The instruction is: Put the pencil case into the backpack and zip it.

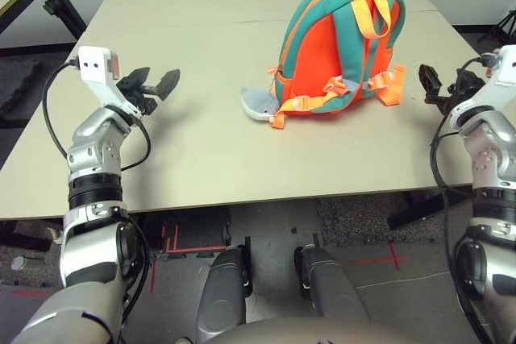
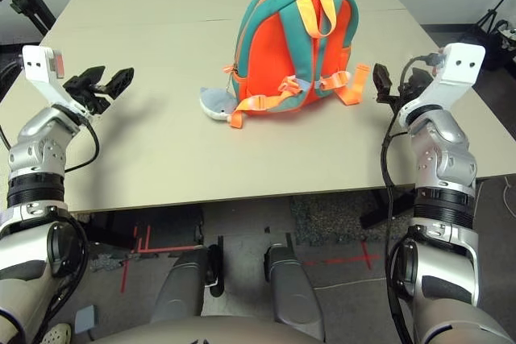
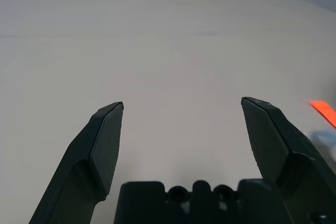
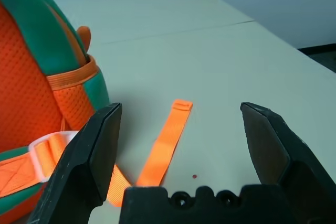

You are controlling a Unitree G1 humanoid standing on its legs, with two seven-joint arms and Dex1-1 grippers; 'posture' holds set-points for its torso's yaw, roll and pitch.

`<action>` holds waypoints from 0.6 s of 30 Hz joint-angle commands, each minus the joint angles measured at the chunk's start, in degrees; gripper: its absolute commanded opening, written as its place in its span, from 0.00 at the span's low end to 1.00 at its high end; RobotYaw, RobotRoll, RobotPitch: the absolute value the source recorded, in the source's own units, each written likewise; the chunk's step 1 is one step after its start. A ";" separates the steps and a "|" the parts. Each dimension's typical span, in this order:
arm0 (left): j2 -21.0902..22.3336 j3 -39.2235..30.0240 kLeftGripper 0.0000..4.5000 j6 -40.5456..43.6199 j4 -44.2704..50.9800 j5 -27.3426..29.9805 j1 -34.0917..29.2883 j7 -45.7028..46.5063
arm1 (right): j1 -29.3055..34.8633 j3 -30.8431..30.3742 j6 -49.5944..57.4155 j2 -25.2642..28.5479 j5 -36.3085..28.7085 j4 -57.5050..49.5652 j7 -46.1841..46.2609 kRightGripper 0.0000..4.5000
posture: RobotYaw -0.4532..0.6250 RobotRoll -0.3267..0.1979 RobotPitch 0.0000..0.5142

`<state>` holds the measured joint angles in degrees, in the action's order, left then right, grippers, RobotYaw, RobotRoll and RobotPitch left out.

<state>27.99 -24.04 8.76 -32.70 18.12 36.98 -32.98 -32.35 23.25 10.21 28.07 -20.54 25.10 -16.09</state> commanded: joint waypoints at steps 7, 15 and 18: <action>1.86 -1.31 1.00 -4.42 -4.74 0.36 -1.27 3.40 | -2.30 -0.97 -4.55 -1.35 1.17 5.50 -0.03 0.99 | 0.33 0.62 0.42; 1.88 -1.10 1.00 -5.82 -5.52 0.47 -1.71 4.48 | -2.81 -1.97 -5.18 -2.51 1.02 5.85 -0.45 0.99 | 0.35 0.62 0.40; 1.76 -1.21 1.00 -6.05 -5.07 0.71 -2.48 4.70 | -3.33 -2.28 -5.44 -2.35 1.06 6.70 -0.84 0.99 | 0.35 0.62 0.39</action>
